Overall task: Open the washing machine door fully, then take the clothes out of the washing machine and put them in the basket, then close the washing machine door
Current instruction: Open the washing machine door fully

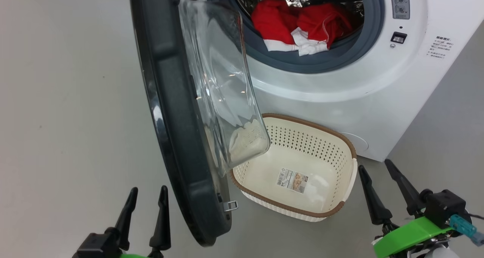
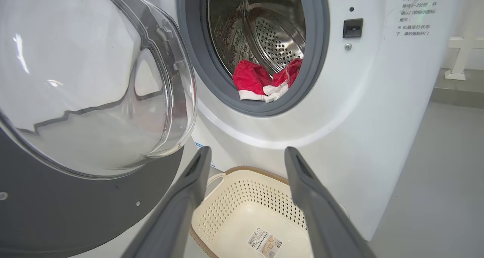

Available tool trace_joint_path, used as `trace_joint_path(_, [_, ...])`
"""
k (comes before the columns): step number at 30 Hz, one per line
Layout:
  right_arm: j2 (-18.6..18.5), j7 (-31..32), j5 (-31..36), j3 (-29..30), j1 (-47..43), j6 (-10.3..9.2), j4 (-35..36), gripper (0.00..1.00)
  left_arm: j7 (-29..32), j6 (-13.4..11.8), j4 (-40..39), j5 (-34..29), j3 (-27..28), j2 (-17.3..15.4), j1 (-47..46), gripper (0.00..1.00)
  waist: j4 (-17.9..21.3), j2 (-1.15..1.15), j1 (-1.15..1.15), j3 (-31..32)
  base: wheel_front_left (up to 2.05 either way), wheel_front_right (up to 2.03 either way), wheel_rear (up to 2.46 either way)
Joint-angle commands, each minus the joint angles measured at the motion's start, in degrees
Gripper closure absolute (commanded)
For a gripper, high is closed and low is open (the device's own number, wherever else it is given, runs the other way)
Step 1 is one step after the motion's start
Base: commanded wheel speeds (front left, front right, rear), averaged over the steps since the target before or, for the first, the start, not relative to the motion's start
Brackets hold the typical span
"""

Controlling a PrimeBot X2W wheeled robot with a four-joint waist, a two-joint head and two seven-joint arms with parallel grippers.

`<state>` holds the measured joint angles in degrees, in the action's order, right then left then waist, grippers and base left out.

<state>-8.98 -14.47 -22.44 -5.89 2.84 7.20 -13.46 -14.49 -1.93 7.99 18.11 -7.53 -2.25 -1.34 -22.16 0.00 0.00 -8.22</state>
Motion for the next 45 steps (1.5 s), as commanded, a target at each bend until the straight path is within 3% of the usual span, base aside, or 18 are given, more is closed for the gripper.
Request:
trace_joint_path(1, [-0.1,-0.5,0.9,-0.7,-0.4,0.29,1.5,0.00,-0.5,-0.2,-1.6,-0.6,2.1,-0.6,-0.6,0.00,0.0,0.00,0.00,0.1,0.00,0.00,0.00])
trace_joint_path(16, [1.3,-0.5,3.1,1.4,-2.1,0.29,0.8,0.00,-0.5,-0.2,-1.6,-0.6,2.4,-0.6,-0.6,0.01,0.2,0.00,0.00,0.1,0.00,0.00,0.00])
trace_joint_path(17, [1.3,-0.5,3.1,1.4,-2.1,0.29,0.8,0.00,-0.5,-0.1,-1.7,-0.5,2.5,-0.6,-0.6,0.43,0.2,0.00,0.00,0.2,0.00,0.00,0.00])
trace_joint_path(18, [1.3,-0.5,3.1,1.4,-2.1,0.29,0.8,0.00,-0.5,-0.1,-1.7,-0.5,2.5,-0.6,-0.6,0.43,0.2,0.00,0.00,0.2,0.00,0.00,0.00])
trace_joint_path(20, [1.4,-0.5,3.1,1.3,-2.2,0.29,0.8,0.00,-0.5,-0.1,-2.2,0.0,3.1,-0.6,-0.7,1.00,0.2,0.00,0.00,0.3,0.00,0.00,0.00])
trace_joint_path(25, [1.3,-0.5,3.0,1.2,-2.3,0.29,0.8,0.00,-0.5,-0.6,-6.6,0.7,5.9,-0.6,-1.2,1.00,0.0,0.00,0.00,0.6,0.00,0.00,0.00])
trace_joint_path(32, [1.2,-0.5,3.4,0.9,-2.3,0.29,0.9,0.00,-0.5,-1.7,-23.5,-0.2,6.8,-0.6,-2.5,1.00,-0.2,0.00,0.00,0.6,0.00,0.00,0.00])
trace_joint_path(35, [1.2,-0.5,3.4,0.9,-2.2,0.29,1.0,0.00,-0.5,-1.2,-29.3,-3.0,2.7,-0.6,-2.2,1.00,-0.2,0.00,0.00,0.7,0.00,0.00,0.00])
trace_joint_path(40, [1.2,-0.5,3.7,0.6,-2.1,0.29,1.2,0.00,-0.5,0.4,-29.8,-8.4,-9.1,-0.6,-0.5,1.00,0.0,0.00,0.00,0.6,0.00,0.00,0.00])
trace_joint_path(45, [1.2,-0.5,3.8,0.5,-1.8,0.29,1.3,0.00,-0.5,0.3,-24.0,-4.9,-16.7,-0.6,1.1,1.00,0.3,0.00,0.00,0.3,0.00,0.00,0.00])
